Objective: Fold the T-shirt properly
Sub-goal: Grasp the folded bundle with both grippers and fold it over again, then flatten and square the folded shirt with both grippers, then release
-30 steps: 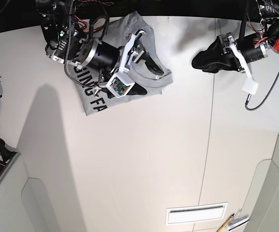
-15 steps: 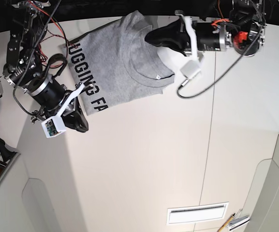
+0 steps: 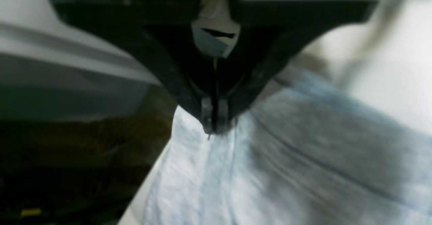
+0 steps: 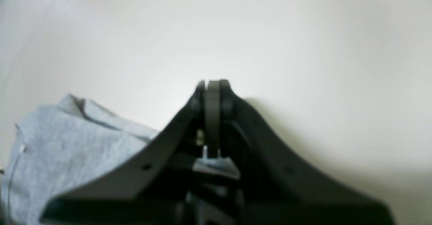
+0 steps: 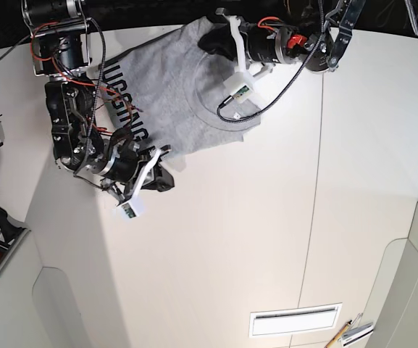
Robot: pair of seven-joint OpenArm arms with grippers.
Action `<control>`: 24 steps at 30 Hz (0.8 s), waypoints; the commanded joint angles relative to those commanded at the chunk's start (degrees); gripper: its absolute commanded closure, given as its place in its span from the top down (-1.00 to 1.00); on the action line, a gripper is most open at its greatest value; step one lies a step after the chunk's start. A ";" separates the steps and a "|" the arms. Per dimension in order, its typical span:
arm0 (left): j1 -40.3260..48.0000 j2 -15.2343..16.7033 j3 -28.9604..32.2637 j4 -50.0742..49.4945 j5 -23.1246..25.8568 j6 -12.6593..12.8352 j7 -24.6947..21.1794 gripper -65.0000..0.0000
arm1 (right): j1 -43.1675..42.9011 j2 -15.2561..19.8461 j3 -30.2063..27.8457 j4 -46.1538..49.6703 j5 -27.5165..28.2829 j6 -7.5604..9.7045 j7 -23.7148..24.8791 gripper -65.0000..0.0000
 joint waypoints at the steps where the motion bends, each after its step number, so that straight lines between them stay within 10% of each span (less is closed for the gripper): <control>1: -1.03 -0.02 -0.09 -1.16 0.74 0.00 0.00 -1.00 | -0.07 0.04 -0.72 -0.15 -0.68 0.00 0.00 -1.00; 14: -9.46 -0.46 -14.21 -3.87 4.02 0.00 0.13 -1.00 | -5.14 9.35 -0.81 1.42 7.56 0.00 -3.45 -1.00; 24: -19.26 -0.48 -14.19 -13.05 5.33 0.00 0.15 -1.00 | -20.76 7.10 -0.74 16.70 10.62 0.00 -4.72 -1.00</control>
